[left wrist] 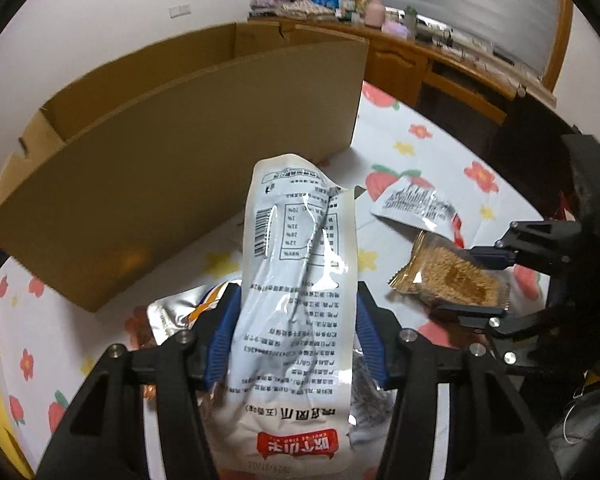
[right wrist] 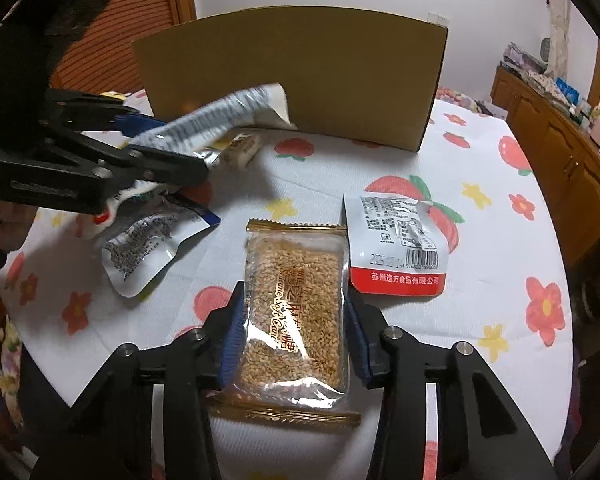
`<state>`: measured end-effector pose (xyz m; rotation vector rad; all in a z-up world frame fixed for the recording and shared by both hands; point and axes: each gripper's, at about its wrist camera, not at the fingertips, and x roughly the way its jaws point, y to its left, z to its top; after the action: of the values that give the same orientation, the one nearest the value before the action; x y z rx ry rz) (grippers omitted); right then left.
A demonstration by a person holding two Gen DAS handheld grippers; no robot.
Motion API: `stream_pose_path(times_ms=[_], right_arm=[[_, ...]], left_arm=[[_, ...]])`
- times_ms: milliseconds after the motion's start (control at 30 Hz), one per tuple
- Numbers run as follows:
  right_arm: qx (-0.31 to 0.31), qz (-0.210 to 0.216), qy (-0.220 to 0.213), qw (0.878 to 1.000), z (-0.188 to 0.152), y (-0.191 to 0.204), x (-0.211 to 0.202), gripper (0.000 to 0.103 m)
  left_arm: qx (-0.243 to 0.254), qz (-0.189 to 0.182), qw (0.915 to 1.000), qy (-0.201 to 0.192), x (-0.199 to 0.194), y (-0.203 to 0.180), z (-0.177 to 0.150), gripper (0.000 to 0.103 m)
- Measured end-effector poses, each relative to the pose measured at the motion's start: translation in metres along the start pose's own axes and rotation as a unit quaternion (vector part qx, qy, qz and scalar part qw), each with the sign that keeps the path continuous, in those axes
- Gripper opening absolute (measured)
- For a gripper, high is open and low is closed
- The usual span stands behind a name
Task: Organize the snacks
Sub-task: 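Grasp the sesame bar with the right tool while the left tool grasps the white sachet, then carry both packets over the box and open both tools to release them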
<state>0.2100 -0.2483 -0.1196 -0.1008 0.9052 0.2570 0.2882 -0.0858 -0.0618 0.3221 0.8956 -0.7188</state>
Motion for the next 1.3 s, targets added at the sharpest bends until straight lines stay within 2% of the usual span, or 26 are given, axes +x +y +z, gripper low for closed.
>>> stream_pose_path(times_ms=[233, 633, 867, 1300], right_arm=[[0.014, 0.009, -0.003, 1.0, -0.001, -0.002, -0.008, 0.042], [0.031, 0.021, -0.056, 0.998, 0.018, -0.005, -0.057, 0.042], [0.021, 0.014, -0.075, 0.997, 0.025, -0.001, -0.08, 0.042], [0.004, 0.01, -0.114, 0.993, 0.039, 0.003, -0.118, 0.042]], left_arm=[[-0.018, 0.004, 0.9991, -0.039, -0.024, 0.0, -0.002, 0.053], [-0.037, 0.011, 0.9945, -0.097, -0.065, -0.003, 0.004, 0.054], [-0.051, 0.018, 0.9913, -0.12, -0.089, 0.0, 0.008, 0.054], [-0.048, 0.053, 0.9822, -0.174, -0.147, 0.001, 0.019, 0.054]])
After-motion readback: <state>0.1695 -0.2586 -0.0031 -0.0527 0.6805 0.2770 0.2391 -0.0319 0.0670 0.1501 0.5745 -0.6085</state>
